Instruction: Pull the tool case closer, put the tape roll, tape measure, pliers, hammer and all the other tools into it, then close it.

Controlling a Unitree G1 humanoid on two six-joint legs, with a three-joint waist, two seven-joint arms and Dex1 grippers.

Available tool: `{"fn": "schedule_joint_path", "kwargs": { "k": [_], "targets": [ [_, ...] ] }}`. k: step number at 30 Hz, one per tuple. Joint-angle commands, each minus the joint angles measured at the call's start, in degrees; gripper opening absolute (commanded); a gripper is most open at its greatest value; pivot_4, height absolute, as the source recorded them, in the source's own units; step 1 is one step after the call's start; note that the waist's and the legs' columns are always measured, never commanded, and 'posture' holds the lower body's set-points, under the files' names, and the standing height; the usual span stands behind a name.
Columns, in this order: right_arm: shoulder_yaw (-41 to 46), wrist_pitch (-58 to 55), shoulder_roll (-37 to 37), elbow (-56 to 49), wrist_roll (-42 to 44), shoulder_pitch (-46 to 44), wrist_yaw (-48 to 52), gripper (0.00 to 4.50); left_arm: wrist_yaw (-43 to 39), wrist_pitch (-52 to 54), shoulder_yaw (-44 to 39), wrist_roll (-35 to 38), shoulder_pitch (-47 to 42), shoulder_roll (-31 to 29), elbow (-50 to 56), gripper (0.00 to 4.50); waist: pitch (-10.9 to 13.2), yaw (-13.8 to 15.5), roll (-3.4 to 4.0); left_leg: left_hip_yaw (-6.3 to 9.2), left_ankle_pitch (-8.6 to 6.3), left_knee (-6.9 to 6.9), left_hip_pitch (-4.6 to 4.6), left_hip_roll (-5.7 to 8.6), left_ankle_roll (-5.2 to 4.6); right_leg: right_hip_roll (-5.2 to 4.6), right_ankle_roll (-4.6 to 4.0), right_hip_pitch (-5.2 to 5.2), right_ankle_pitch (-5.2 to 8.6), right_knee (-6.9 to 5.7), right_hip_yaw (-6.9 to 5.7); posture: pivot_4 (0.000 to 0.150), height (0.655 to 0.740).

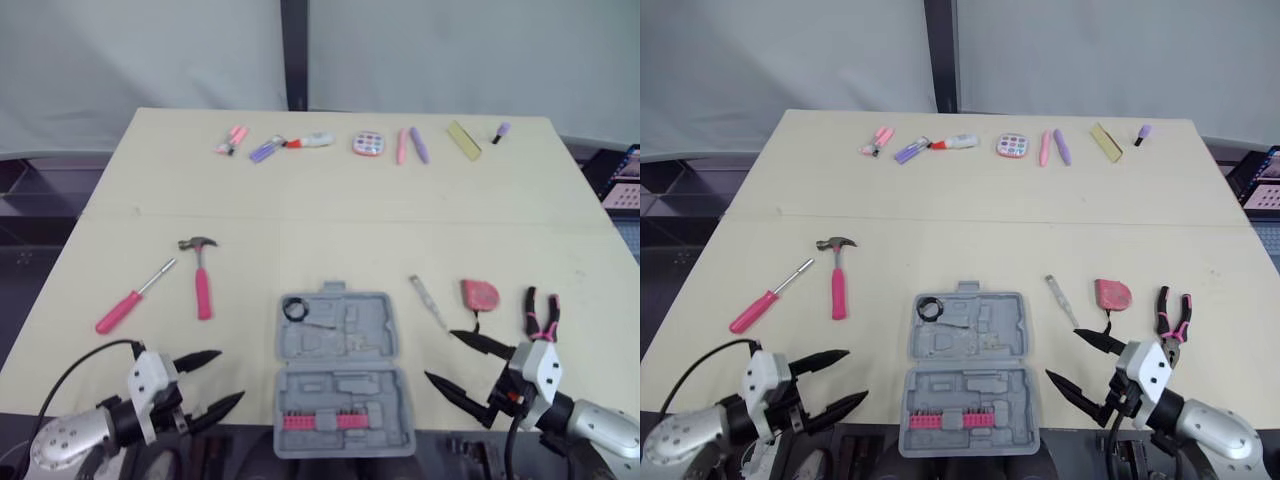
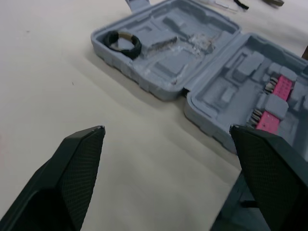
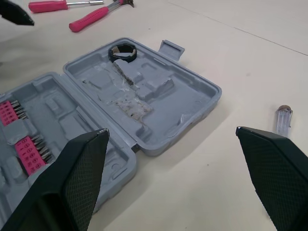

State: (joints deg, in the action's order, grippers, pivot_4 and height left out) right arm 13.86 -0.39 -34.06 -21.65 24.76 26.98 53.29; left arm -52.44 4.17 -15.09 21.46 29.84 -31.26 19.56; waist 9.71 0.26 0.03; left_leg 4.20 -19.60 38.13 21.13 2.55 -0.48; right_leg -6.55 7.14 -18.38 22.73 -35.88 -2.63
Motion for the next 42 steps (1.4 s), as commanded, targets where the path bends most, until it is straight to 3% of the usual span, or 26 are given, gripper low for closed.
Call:
{"fn": "schedule_joint_path", "kwargs": {
  "k": [1,5,10,15,20,27,33,42],
  "targets": [
    [0.85,1.42,-0.52,0.12,0.69,1.09,1.61,4.50,1.06,-2.37,-0.19,-0.94,0.74,0.16,1.27,4.48,0.00,0.19,0.00,0.00,0.00,0.00,-0.01,0.00,0.00,0.00,0.00,0.00,0.00,0.00,0.00,0.150,0.7400],
    [2.07,0.65,-0.44,0.18,1.30,0.73,0.41,4.50,0.61,-1.86,0.22,1.06,-2.25,-0.78,2.86,4.48,0.00,0.28,0.00,-0.06,0.00,0.02,-0.02,0.01,0.00,0.00,0.00,0.00,0.00,0.01,-0.01,0.150,0.7400],
    [6.06,-2.93,2.39,-1.73,-0.79,2.00,-8.87,4.50,-2.08,5.04,2.86,8.26,-10.59,-4.59,9.95,4.48,-0.04,1.08,0.05,0.02,0.00,0.07,0.00,0.01,0.01,-0.02,0.00,0.00,0.00,-0.06,0.06,0.150,0.7400],
    [7.64,-7.10,6.18,-5.58,-3.45,4.40,-17.59,4.50,-5.14,5.51,5.26,8.84,-12.84,-7.04,10.05,4.48,-0.18,0.35,0.32,-0.11,0.00,-0.14,-0.04,0.02,0.01,0.05,0.00,-0.09,0.00,-0.05,-0.03,0.150,0.7400],
    [7.00,-23.28,10.48,-7.35,-5.07,-1.35,-32.85,4.50,-4.97,5.74,7.88,7.39,-15.93,-6.72,8.51,4.48,-0.26,-0.30,0.44,-0.15,0.03,-0.09,-0.08,-0.09,0.06,0.13,0.00,-0.06,0.00,-0.07,0.02,0.150,0.7400],
    [6.21,-37.55,13.11,-6.29,-4.49,-12.87,-42.25,4.50,-3.06,7.57,10.21,6.66,-19.29,-6.94,9.84,4.48,-0.40,-0.34,0.70,-0.10,0.03,-0.15,-0.03,-0.07,0.06,0.14,-0.01,-0.14,0.00,-0.10,0.35,0.150,0.7400],
    [7.05,-43.91,15.42,-2.18,-5.04,-21.08,-47.69,4.50,-1.18,9.28,10.73,6.61,-20.41,-6.96,11.26,4.48,-0.40,-0.36,0.74,-0.10,0.05,-0.20,-0.04,-0.07,0.08,0.19,-0.01,-0.23,0.00,-0.16,0.55,0.150,0.7400],
    [6.46,-46.71,16.91,1.24,-5.77,-25.26,-49.47,4.50,0.17,9.89,10.38,6.49,-19.66,-7.20,12.06,4.48,-0.40,-0.50,0.75,-0.10,0.04,-0.18,-0.03,-0.01,0.07,0.18,-0.01,-0.29,0.00,-0.29,0.68,0.150,0.7400]
  ]
}}
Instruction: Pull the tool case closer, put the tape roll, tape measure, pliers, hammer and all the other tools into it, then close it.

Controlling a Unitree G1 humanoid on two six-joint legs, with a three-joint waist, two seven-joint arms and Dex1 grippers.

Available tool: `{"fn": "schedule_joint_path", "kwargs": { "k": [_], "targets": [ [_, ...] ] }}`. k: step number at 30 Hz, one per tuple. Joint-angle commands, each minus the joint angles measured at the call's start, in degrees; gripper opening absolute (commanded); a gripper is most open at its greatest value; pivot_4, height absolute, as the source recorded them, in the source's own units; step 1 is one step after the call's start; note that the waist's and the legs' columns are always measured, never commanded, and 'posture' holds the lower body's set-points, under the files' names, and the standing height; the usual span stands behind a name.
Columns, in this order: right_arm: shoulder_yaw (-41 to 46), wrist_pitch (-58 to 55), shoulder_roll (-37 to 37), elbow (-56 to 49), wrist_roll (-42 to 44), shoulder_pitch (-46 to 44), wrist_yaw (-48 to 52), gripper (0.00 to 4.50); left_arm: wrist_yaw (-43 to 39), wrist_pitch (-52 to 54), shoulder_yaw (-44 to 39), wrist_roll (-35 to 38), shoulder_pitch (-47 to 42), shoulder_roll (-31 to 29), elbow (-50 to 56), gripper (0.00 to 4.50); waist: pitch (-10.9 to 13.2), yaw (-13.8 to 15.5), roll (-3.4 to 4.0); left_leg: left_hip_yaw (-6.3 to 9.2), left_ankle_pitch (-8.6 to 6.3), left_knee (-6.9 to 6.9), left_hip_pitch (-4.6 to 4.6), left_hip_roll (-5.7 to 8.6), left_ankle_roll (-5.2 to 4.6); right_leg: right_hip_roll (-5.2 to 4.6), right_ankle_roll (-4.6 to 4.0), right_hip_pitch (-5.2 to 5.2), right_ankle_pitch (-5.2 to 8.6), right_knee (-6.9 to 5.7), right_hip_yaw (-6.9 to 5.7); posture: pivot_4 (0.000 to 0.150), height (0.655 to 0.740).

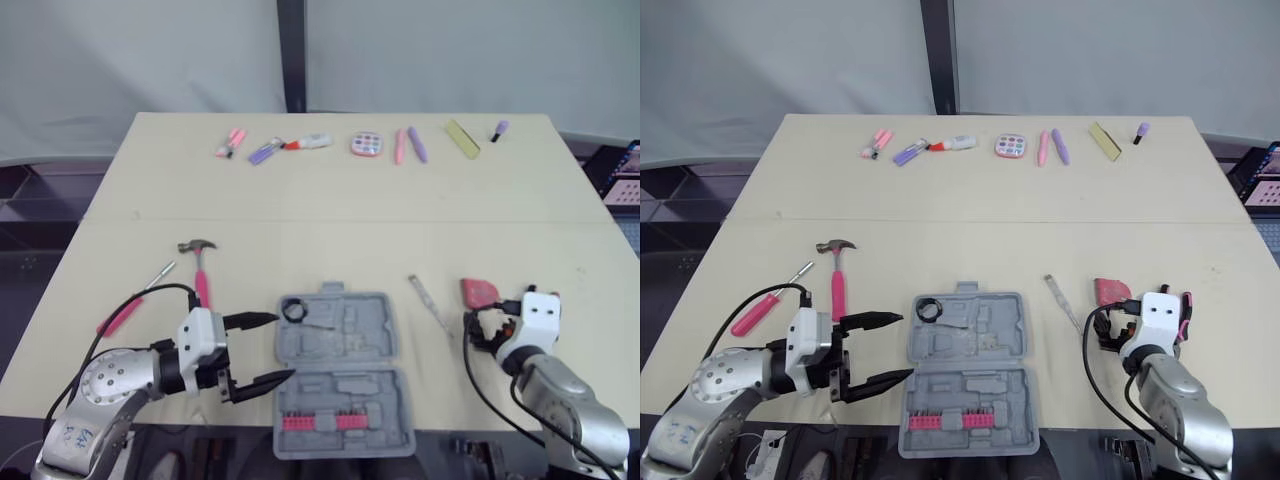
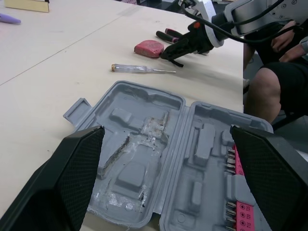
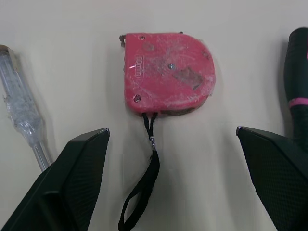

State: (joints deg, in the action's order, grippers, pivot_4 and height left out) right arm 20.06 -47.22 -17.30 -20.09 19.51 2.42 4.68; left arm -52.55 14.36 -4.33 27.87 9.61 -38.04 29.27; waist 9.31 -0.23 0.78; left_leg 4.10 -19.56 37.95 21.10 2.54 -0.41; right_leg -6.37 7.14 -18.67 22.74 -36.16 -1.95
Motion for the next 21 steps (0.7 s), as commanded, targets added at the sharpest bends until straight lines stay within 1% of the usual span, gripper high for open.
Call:
{"fn": "schedule_joint_path", "kwargs": {
  "k": [1,21],
  "targets": [
    [0.06,0.17,0.20,0.16,-0.79,-1.08,-0.96,4.50,0.32,-0.37,-0.39,-0.03,0.65,-0.42,2.29,4.48,0.00,-0.01,0.00,0.00,0.00,0.00,0.00,0.00,0.00,0.00,0.00,0.00,0.00,-0.01,0.00,0.150,0.7400],
    [-1.70,-0.75,0.62,2.97,-1.49,-2.99,-1.22,4.50,-0.41,-4.15,-0.53,-1.72,3.21,-0.22,-0.20,4.48,0.00,-0.01,0.00,-0.01,0.00,0.00,0.00,0.00,0.00,0.00,0.00,0.00,0.00,0.03,0.07,0.150,0.7400]
  ]
}}
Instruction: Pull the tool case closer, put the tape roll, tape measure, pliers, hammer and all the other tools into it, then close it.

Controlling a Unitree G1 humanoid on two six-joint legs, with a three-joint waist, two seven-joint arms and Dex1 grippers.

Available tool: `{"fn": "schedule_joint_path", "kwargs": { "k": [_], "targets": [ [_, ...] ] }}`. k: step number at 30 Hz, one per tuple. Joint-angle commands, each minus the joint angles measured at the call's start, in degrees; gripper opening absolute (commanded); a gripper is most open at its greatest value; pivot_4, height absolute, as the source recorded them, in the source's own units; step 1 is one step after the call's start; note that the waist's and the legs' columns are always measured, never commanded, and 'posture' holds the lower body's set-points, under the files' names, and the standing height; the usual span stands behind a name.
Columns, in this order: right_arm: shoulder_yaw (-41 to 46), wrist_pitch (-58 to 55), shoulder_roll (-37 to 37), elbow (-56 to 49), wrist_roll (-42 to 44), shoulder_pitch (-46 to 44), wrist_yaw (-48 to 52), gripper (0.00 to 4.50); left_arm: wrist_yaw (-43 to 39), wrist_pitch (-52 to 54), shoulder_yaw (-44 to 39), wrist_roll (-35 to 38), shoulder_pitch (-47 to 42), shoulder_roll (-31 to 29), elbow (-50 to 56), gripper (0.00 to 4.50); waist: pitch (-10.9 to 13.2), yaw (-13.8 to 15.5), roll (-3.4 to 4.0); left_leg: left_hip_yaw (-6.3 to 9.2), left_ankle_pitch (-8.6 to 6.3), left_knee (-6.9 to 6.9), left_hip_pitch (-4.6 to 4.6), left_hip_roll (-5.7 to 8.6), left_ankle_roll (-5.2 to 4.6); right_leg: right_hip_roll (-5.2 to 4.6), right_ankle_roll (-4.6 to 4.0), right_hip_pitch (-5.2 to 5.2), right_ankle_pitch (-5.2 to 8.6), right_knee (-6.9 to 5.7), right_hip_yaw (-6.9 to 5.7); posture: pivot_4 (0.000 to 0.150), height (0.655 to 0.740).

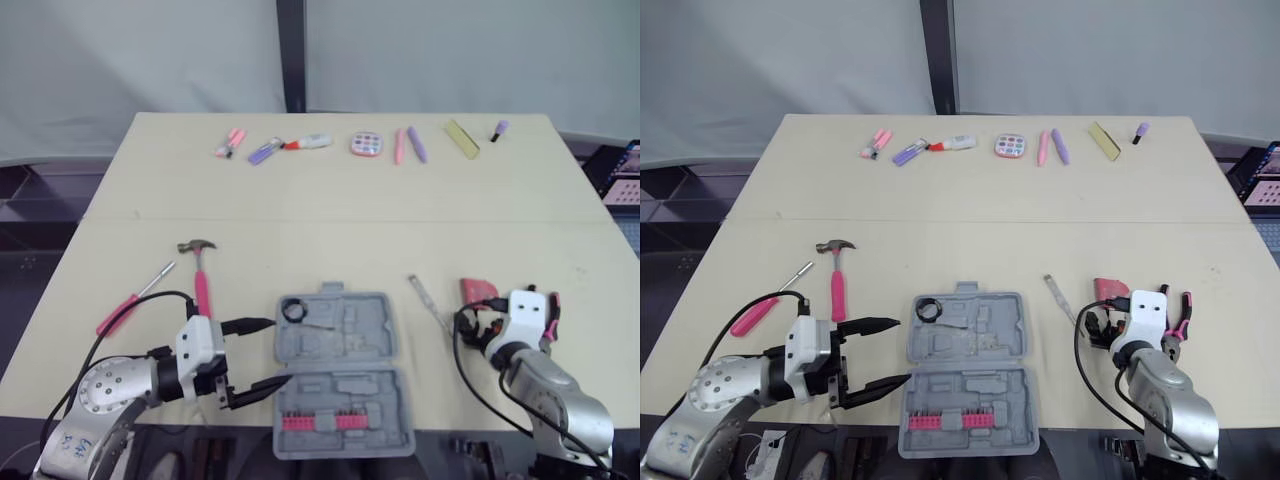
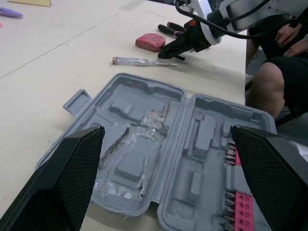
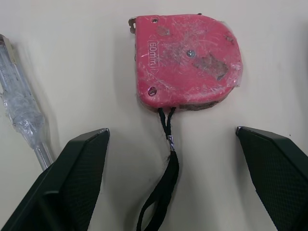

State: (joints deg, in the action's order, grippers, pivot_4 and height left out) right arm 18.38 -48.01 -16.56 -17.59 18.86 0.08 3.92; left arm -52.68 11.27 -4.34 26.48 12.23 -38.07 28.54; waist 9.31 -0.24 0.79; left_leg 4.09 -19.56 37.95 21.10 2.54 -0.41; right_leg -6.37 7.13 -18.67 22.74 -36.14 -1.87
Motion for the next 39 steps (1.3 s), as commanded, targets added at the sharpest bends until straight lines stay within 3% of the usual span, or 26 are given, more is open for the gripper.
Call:
{"fn": "schedule_joint_path", "kwargs": {
  "k": [1,2,3,11,22,31,39],
  "targets": [
    [-0.17,0.06,-0.19,0.80,-0.90,-0.91,-0.38,4.50,-0.12,-1.01,-0.49,-0.34,0.68,-0.20,0.70,4.48,0.00,0.00,0.00,0.00,0.00,0.00,0.00,0.00,0.00,0.00,0.00,0.00,0.00,0.00,0.00,0.150,0.7400],
    [-0.27,0.08,-0.23,1.05,-0.94,-1.12,-0.34,3.96,-0.02,-0.96,-0.45,-0.36,0.70,-0.20,0.79,4.50,0.00,-0.04,0.00,0.00,0.00,0.00,0.00,0.00,0.00,0.00,0.00,0.00,0.00,0.00,0.00,0.150,0.7400],
    [-0.44,0.14,-0.28,1.21,-1.04,-1.26,-0.19,3.78,0.11,-0.89,-0.41,-0.43,0.75,-0.22,0.95,4.50,0.00,-0.06,0.00,0.00,0.00,0.00,0.00,0.00,0.00,0.01,0.00,0.00,0.00,0.00,0.01,0.150,0.7400],
    [-0.77,0.20,0.06,1.86,-1.61,-2.00,0.05,0.05,1.61,0.73,0.01,-0.16,0.23,-0.13,2.72,4.50,0.00,-0.08,0.00,0.00,0.00,-0.01,0.00,-0.04,0.00,0.04,0.00,0.00,0.00,0.02,0.04,0.150,0.7400],
    [-2.82,-2.23,-1.61,-4.45,-0.79,3.34,2.66,0.05,6.44,7.95,1.36,1.53,-0.88,-0.18,10.36,4.50,0.00,0.05,0.00,0.02,0.00,-0.01,0.01,-0.03,0.00,0.15,0.00,-0.01,0.00,0.05,0.65,0.150,0.7400],
    [-6.65,-9.12,-3.59,-17.89,1.71,13.47,5.95,0.05,9.76,14.79,2.69,3.39,-3.64,-0.09,15.24,4.50,0.00,0.12,0.00,0.04,0.00,-0.03,0.02,-0.04,0.00,0.24,0.00,0.01,0.00,0.13,0.82,0.150,0.7400],
    [-7.69,-12.63,-3.68,-22.62,2.96,17.68,6.51,0.05,10.17,17.01,2.43,4.39,-3.96,-0.49,16.42,4.50,0.00,0.10,0.00,0.04,-0.01,-0.03,0.02,-0.07,0.01,0.29,0.00,0.00,0.00,0.16,0.86,0.150,0.7400]
  ]
}}
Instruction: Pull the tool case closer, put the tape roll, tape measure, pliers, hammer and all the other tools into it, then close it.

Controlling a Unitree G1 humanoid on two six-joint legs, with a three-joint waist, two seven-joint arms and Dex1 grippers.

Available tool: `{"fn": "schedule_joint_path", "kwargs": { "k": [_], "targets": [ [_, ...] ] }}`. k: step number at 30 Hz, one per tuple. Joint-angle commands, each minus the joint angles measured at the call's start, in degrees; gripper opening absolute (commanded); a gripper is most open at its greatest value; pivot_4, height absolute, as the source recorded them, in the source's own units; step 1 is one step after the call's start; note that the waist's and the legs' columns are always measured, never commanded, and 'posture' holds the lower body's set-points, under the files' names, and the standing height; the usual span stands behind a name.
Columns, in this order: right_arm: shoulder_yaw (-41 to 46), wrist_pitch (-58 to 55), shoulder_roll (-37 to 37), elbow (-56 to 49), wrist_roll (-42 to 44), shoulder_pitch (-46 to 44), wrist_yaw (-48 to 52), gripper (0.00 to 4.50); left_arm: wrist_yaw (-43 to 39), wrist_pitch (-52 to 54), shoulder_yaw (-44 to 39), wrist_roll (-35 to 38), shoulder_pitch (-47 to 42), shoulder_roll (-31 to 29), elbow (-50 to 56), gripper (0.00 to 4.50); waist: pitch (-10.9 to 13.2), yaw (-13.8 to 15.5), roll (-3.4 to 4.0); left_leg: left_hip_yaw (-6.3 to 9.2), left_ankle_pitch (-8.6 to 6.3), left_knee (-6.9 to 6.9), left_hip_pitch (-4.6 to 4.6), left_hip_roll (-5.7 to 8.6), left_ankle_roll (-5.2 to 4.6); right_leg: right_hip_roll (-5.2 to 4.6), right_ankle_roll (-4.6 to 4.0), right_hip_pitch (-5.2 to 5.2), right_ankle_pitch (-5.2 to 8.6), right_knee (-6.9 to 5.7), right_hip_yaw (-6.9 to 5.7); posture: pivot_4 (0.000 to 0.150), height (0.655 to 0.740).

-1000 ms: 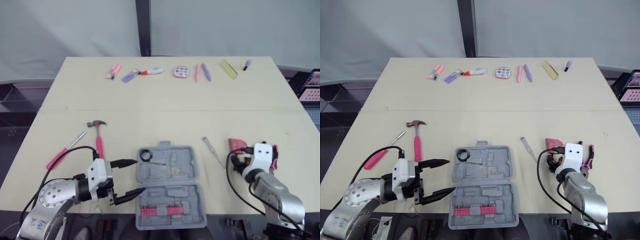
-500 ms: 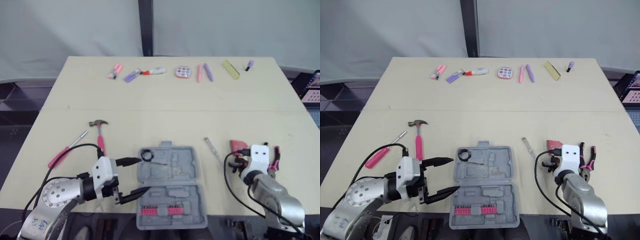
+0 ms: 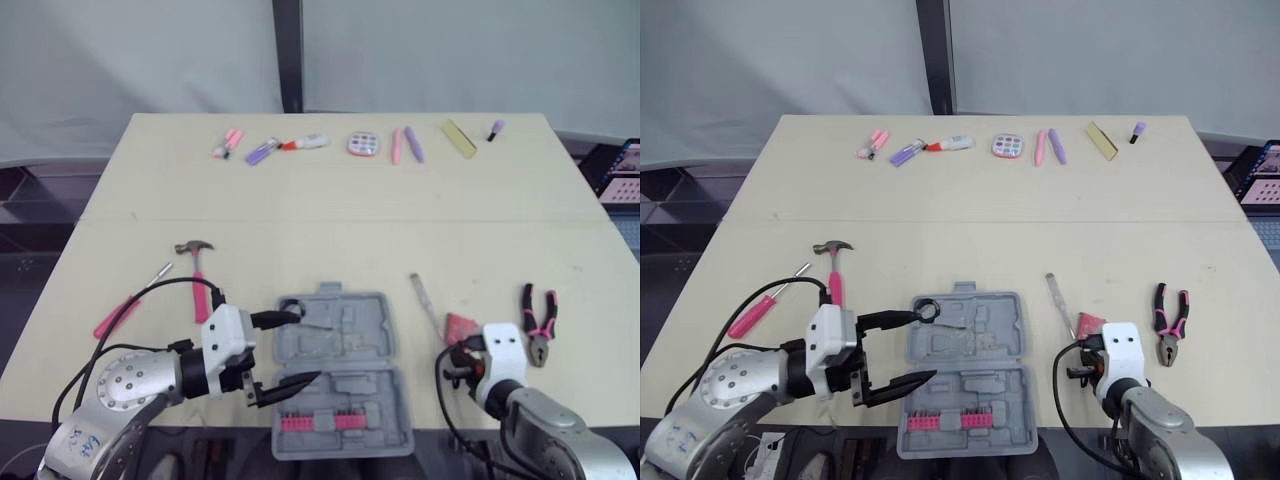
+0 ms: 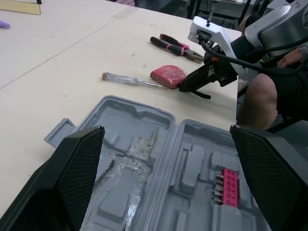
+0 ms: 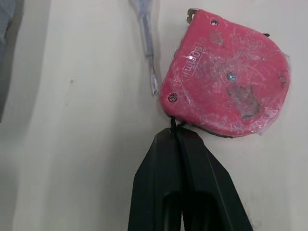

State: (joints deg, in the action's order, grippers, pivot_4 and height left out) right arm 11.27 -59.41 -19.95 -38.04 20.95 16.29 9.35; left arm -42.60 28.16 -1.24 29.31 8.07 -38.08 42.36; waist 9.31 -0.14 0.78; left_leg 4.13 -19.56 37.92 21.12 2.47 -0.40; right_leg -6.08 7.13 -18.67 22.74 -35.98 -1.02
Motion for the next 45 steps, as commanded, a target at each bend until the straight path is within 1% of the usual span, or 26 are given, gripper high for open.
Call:
{"fn": "schedule_joint_path", "kwargs": {
  "k": [1,6,9,13,17,20,26,32,45],
  "targets": [
    [-0.60,-1.58,-0.39,-2.48,1.00,1.89,1.16,0.05,0.03,0.28,-0.75,1.70,0.36,-0.52,2.74,4.50,0.00,0.02,0.00,0.00,0.00,0.00,0.00,0.00,0.00,0.00,0.00,0.00,0.00,0.00,0.00,0.150,0.7400],
    [-0.48,-3.36,-1.71,-4.62,2.04,5.05,2.57,0.05,-1.85,0.06,-2.17,2.97,3.56,-1.56,2.54,4.50,0.00,0.02,0.00,0.01,0.00,-0.04,0.00,0.01,0.00,-0.02,-0.01,0.00,0.01,0.03,0.10,0.150,0.7400],
    [-0.12,-3.49,-2.45,-5.12,2.18,6.40,3.12,0.05,-4.62,-2.34,-3.36,2.75,5.42,-2.39,-0.22,4.50,0.00,0.08,-0.01,0.02,0.00,-0.04,0.00,0.01,0.00,-0.02,-0.01,0.02,0.01,0.08,0.16,0.150,0.7400],
    [0.43,-3.97,-2.88,-5.79,2.71,7.85,3.66,0.05,-10.72,-9.22,-4.43,0.79,8.56,-3.00,-7.03,4.50,0.00,0.06,-0.01,0.01,0.00,-0.04,-0.01,0.01,0.00,-0.01,-0.03,0.01,0.02,0.11,0.16,0.150,0.7400],
    [0.87,-4.05,-3.13,-6.17,3.15,8.89,3.81,0.05,-14.74,-16.43,-4.98,-1.17,10.39,-2.69,-12.57,4.50,-0.01,0.15,-0.03,0.03,-0.01,-0.08,0.00,0.00,0.01,-0.04,-0.04,0.01,0.02,0.15,0.15,0.150,0.7400],
    [1.13,-4.04,-3.24,-6.35,3.36,9.58,3.88,0.05,-16.62,-21.33,-4.88,-2.87,10.80,-2.28,-15.62,4.50,-0.02,0.20,-0.04,0.05,-0.01,-0.08,-0.01,0.02,0.01,-0.21,-0.04,0.02,0.02,0.34,0.15,0.150,0.7400],
    [1.36,-3.88,-3.51,-6.46,3.66,10.43,3.88,0.05,-18.76,-29.65,-4.90,-5.62,11.11,-1.75,-19.61,4.50,-0.04,0.11,-0.08,0.05,-0.01,-0.10,-0.01,0.02,0.02,-0.23,-0.04,0.02,0.02,0.32,0.12,0.150,0.7400],
    [1.50,-3.81,-3.75,-6.37,3.91,10.67,3.83,0.05,-19.80,-33.28,-5.01,-5.64,10.58,-1.68,-22.36,4.50,-0.05,0.13,-0.09,0.06,-0.01,-0.09,-0.01,0.03,0.01,-0.25,-0.04,0.03,0.02,0.23,0.11,0.150,0.7400],
    [1.53,-3.96,-3.48,-6.60,4.52,10.83,3.50,0.05,-20.79,-34.75,-4.02,-5.23,8.21,-1.48,-25.55,4.50,-0.07,0.08,-0.11,0.08,-0.01,-0.09,-0.02,0.04,0.01,-0.25,-0.04,0.03,0.02,0.12,0.07,0.150,0.7400]
  ]
}}
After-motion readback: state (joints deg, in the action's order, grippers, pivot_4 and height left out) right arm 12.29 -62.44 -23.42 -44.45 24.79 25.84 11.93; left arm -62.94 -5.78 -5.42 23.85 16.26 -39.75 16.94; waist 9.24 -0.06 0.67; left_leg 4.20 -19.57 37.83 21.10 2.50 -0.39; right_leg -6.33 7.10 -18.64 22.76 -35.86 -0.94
